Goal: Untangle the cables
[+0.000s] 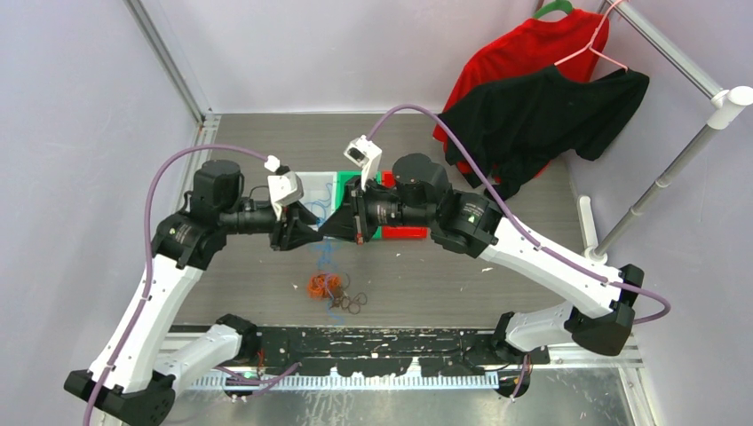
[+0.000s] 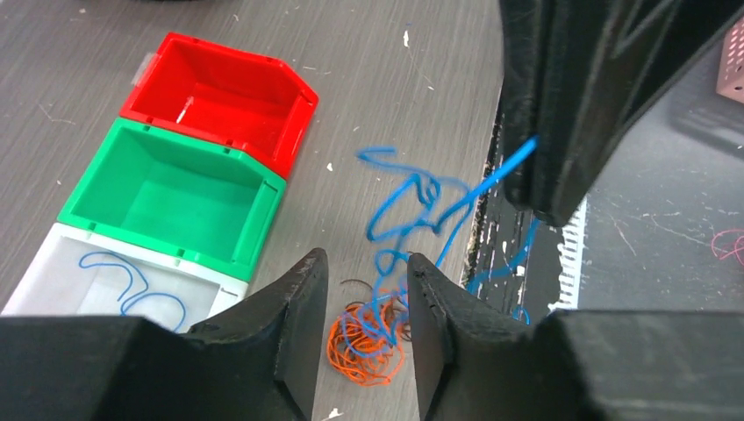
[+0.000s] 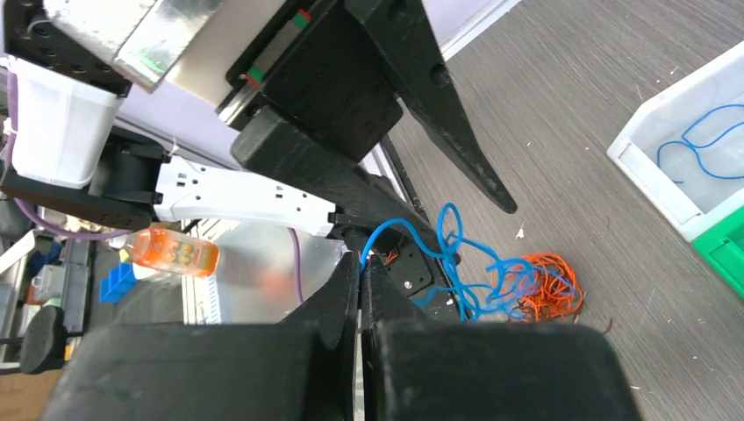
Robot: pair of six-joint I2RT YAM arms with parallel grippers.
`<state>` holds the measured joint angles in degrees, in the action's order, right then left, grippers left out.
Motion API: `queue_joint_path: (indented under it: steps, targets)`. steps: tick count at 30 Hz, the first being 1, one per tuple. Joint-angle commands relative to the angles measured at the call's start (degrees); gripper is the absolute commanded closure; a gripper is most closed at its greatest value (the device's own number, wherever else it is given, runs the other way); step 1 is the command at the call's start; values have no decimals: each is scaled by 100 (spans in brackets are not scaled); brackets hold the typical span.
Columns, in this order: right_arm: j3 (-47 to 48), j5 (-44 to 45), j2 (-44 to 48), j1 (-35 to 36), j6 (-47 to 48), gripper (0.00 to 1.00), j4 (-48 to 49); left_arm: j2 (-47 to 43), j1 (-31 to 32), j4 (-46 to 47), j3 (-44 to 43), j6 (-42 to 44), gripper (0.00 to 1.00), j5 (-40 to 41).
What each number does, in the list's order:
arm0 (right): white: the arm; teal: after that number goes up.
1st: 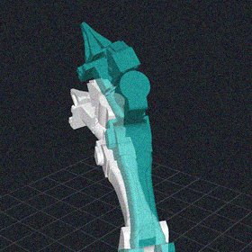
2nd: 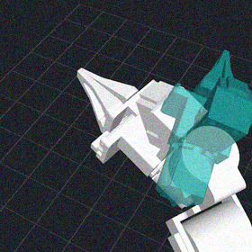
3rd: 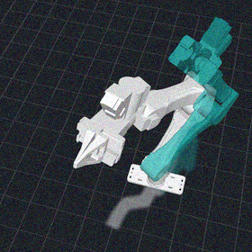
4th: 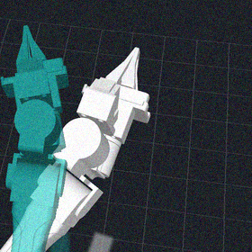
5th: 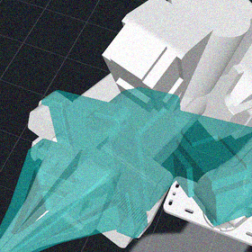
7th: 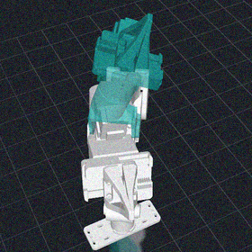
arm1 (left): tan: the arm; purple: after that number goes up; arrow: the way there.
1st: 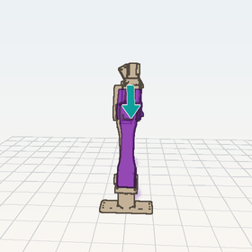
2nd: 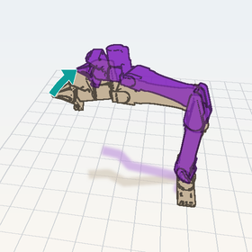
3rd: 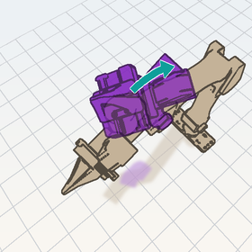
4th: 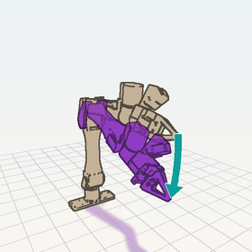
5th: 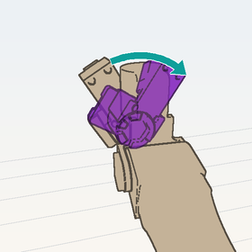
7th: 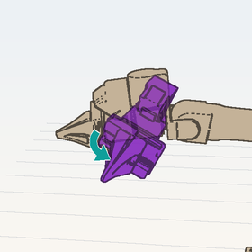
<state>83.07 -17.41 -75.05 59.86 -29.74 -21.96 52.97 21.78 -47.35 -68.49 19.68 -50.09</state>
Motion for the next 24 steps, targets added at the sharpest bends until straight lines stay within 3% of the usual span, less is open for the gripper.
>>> queue_joint_path:
  steps: [1, 6, 10, 15, 24]
  targets:
    - [203, -296, 133, -27, -117, 99, 433, -76, 76, 612, 57, -235, 62, 60]
    - [166, -294, 161, -56, -144, 99, 453, -3, 113, 844, 29, -482, 78, 111]
    - [-4, -203, 325, -155, -146, 99, 404, -48, 107, 656, -96, -441, 100, 51]
    - [-366, 41, 826, -465, -50, 99, 159, -357, 107, 350, -68, 101, 100, 772]
    - [-611, 981, 1459, -925, 468, 99, -849, -556, 107, 908, -38, 535, 100, 2738]
